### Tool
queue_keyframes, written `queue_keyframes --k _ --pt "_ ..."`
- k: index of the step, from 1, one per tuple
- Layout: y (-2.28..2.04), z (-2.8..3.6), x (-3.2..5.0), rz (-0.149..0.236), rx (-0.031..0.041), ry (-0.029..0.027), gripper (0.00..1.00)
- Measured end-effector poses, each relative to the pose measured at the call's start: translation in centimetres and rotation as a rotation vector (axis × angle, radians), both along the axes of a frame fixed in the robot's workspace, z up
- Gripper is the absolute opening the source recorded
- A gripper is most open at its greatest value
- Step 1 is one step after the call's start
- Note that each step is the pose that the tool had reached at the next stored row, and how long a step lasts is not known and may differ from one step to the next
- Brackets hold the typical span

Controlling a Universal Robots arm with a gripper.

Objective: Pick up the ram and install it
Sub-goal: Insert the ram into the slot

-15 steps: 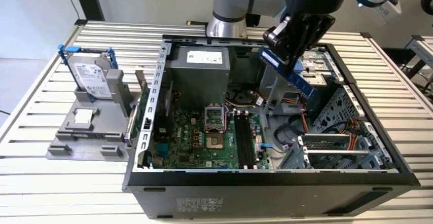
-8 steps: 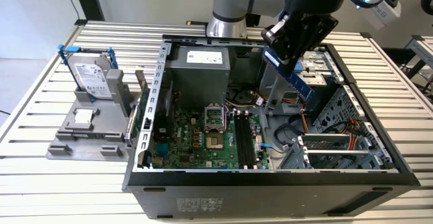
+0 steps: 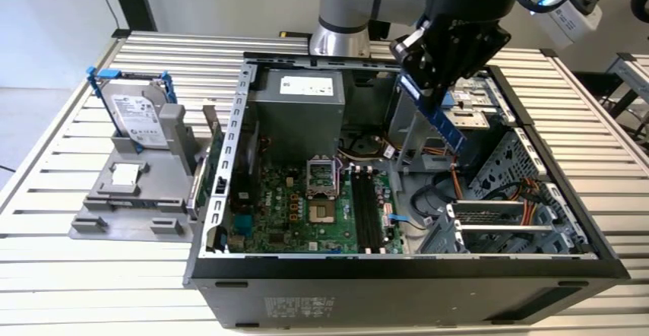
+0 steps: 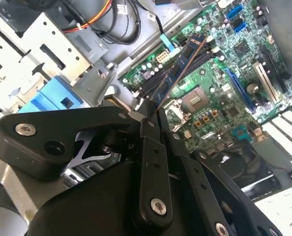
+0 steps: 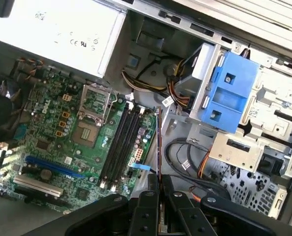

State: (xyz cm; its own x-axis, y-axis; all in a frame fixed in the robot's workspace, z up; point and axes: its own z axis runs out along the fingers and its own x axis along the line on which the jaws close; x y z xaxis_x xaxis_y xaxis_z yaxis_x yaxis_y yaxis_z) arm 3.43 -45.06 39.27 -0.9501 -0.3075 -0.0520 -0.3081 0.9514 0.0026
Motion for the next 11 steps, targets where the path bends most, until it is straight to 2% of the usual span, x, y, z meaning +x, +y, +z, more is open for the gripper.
queue_keyframes --k 11 --pt "0.0 0.0 0.0 -0.118 0.0 0.0 0.0"
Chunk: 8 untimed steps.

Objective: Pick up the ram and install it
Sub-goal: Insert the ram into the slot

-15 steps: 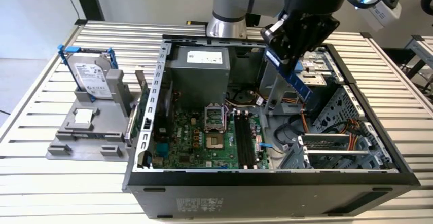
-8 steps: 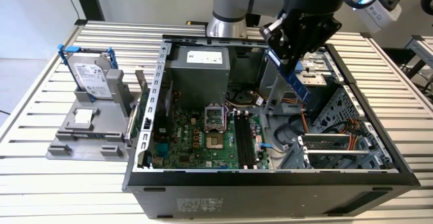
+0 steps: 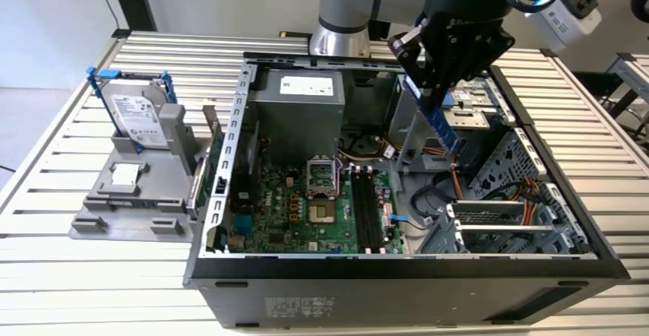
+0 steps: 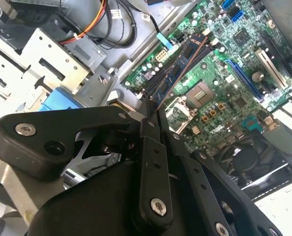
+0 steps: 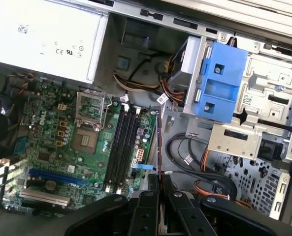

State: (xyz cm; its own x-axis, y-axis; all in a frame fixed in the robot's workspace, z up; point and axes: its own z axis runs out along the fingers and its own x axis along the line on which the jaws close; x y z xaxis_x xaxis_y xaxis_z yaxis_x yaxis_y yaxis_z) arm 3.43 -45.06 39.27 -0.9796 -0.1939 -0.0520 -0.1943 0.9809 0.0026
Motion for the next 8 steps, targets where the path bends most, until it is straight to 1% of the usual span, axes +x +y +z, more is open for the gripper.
queue_keyframes --k 2,8 --pt "0.0 0.0 0.0 -0.007 0.0 0.0 0.0" --pt "0.0 0.0 0.0 -0.008 0.0 0.0 0.0"
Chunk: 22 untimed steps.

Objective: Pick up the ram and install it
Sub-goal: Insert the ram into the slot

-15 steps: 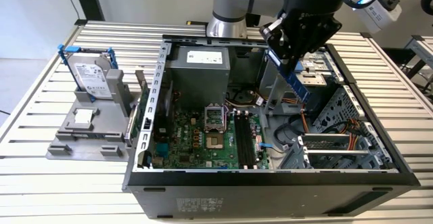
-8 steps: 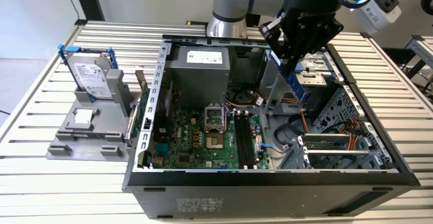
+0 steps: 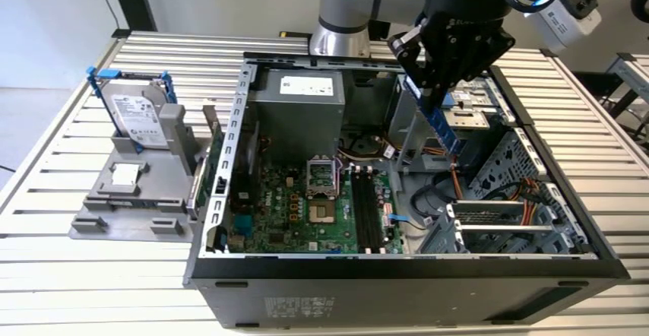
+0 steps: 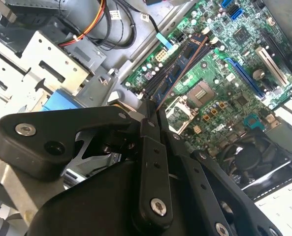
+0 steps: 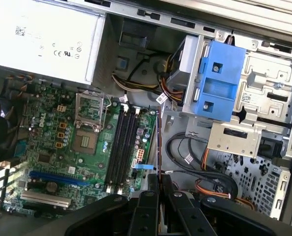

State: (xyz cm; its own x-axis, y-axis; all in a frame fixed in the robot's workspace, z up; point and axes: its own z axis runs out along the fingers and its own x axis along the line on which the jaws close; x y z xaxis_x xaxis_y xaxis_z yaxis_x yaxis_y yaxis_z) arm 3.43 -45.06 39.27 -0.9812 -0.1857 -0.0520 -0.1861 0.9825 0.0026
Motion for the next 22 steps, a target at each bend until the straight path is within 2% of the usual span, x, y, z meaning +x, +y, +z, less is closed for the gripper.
queue_keyframes --k 4,10,14,22 --pt "0.0 -0.1 -0.01 -0.001 0.0001 0.0026 0.0" --pt "-0.01 -0.52 -0.12 -0.004 0.0001 0.0166 0.0" --pt "-0.06 -0.84 -0.17 -0.02 0.0001 0.0222 0.0" --pt "-0.07 -0.88 -0.17 -0.029 0.0002 0.0225 0.0"
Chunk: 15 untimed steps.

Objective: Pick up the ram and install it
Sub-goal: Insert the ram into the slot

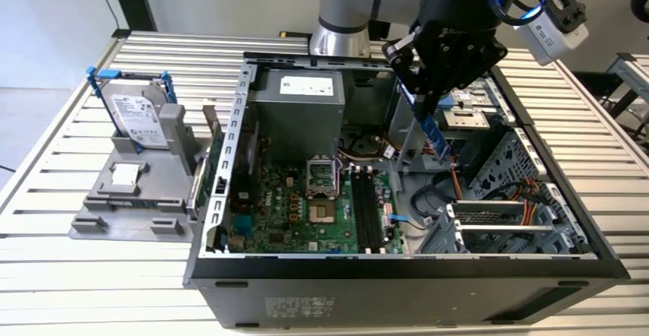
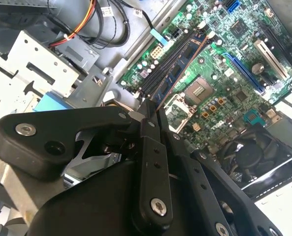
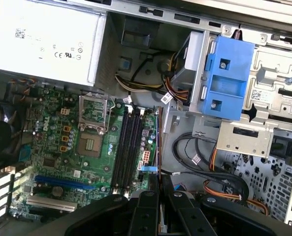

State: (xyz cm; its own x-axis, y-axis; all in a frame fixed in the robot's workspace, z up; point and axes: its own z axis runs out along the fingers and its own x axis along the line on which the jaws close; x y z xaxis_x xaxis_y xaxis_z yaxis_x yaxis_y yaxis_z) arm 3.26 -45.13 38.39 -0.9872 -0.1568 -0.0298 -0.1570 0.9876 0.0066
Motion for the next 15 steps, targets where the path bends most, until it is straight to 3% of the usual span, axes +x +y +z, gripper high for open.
queue_keyframes --k 8,15 --pt "0.01 -0.07 0.0 -0.002 0.0001 -0.0001 0.0" --pt "0.0 -1.22 0.0 -0.002 0.0001 0.0003 0.0"
